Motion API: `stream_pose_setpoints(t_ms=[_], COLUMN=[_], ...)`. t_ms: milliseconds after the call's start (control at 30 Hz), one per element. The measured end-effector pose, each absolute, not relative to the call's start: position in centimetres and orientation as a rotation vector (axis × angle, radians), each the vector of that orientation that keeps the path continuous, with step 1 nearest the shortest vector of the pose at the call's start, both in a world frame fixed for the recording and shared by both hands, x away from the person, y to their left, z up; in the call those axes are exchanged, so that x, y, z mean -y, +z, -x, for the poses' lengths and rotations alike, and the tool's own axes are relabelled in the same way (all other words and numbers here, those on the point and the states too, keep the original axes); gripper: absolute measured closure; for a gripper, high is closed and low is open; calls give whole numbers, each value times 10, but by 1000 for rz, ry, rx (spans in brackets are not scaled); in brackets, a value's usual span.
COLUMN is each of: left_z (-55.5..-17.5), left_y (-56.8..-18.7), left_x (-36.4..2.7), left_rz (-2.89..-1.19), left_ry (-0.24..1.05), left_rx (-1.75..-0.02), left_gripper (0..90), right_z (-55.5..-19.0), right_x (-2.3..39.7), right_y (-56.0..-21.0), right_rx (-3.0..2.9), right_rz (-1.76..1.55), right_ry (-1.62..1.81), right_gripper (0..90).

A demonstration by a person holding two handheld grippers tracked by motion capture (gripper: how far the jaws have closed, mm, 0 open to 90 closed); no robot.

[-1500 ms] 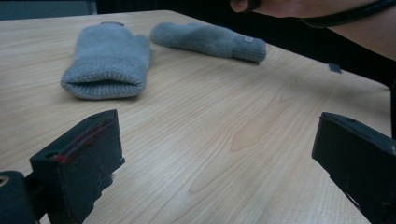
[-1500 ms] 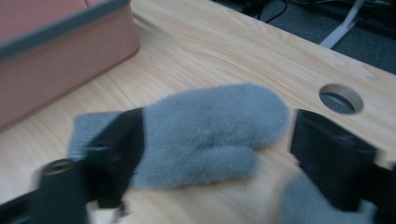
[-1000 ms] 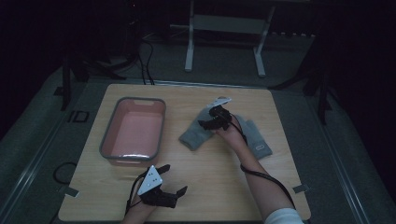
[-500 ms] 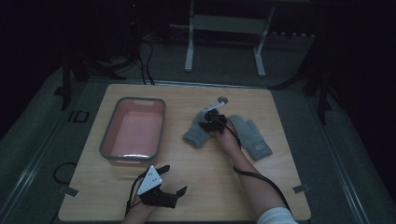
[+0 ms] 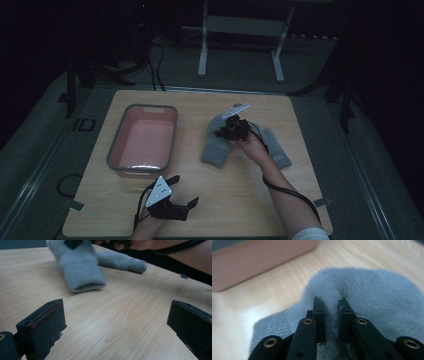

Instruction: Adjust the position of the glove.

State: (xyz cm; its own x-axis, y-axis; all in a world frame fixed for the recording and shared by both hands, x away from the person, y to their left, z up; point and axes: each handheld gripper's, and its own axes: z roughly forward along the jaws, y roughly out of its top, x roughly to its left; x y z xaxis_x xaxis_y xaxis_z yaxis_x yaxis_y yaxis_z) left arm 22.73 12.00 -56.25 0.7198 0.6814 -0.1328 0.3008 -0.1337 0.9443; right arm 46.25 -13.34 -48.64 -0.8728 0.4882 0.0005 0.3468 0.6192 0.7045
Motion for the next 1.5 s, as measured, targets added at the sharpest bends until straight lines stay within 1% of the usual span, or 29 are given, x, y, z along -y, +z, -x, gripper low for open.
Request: stream_pose_setpoints(t_ms=[167, 300, 400, 567, 633, 667, 700, 800, 900, 933, 1033, 1067, 1167, 1200, 1333, 1367, 1400, 1433, 1500], left_z=[-229, -229, -229, -229, -229, -229, -230, -230, -229, -229, -229, -229, -229, -229, -230, -230, -230, -230, -230], left_y=[-563, -563, -563, -564, -564, -564, -564, -564, -564, -564, -564, -565, -565, -565, -565, -565, -565, -565, -565], left_x=[-121, -121, -121, -120, -120, -120, -120, -120, -120, -120, -120, -120, -120, -120, -120, -120, -120, -120, -120], left_rz=[-1716, -1721, -1728, -1729, -1726, -1726, -1728, -1733, -1733, -1733, -1732, -1735, -1736, -1734, -1737, -1737, -1737, -1736, -1737], left_ry=[396, 396, 400, 394, 390, 390, 391, 390, 389, 390, 388, 389, 388, 389, 390, 389, 388, 389, 389], left_rx=[-808, -806, -803, -798, -798, -799, -802, -803, -801, -801, -803, -802, -801, -802, -805, -806, -807, -806, -807], left_gripper=[20, 21, 20, 21, 21, 21, 21, 21, 20, 21, 21, 20, 21, 21, 21, 21, 21, 20, 21], right_z=[-433, -410, -403, -406, -408, -409, -411, -411, -413, -413, -413, -412, -410, -409, -412, -413, -413, -413, -412], right_x=[141, 140, 137, 128, 127, 128, 128, 127, 130, 133, 141, 145, 150, 154, 177, 183, 191, 197, 209], right_y=[-463, -459, -472, -520, -536, -539, -539, -538, -532, -530, -521, -518, -512, -508, -494, -492, -489, -486, -483], right_rx=[-2678, -2707, -2752, -2889, -2897, -2896, -2899, -2884, -2881, -2864, -2822, -2802, -2778, -2760, -2713, -2686, -2658, -2642, -2593], right_rz=[-569, -469, -425, -362, -341, -344, -347, -338, -415, -422, -455, -464, -483, -481, -598, -615, -635, -642, -659], right_ry=[1210, 1262, 1234, 1074, 999, 1026, 1027, 977, 1000, 1012, 1023, 1038, 1073, 1080, 1159, 1169, 1163, 1152, 1136], right_gripper=[806, 804, 804, 803, 789, 768, 715, 511, 426, 420, 360, 310, 308, 283, 274, 281, 311, 322, 324])
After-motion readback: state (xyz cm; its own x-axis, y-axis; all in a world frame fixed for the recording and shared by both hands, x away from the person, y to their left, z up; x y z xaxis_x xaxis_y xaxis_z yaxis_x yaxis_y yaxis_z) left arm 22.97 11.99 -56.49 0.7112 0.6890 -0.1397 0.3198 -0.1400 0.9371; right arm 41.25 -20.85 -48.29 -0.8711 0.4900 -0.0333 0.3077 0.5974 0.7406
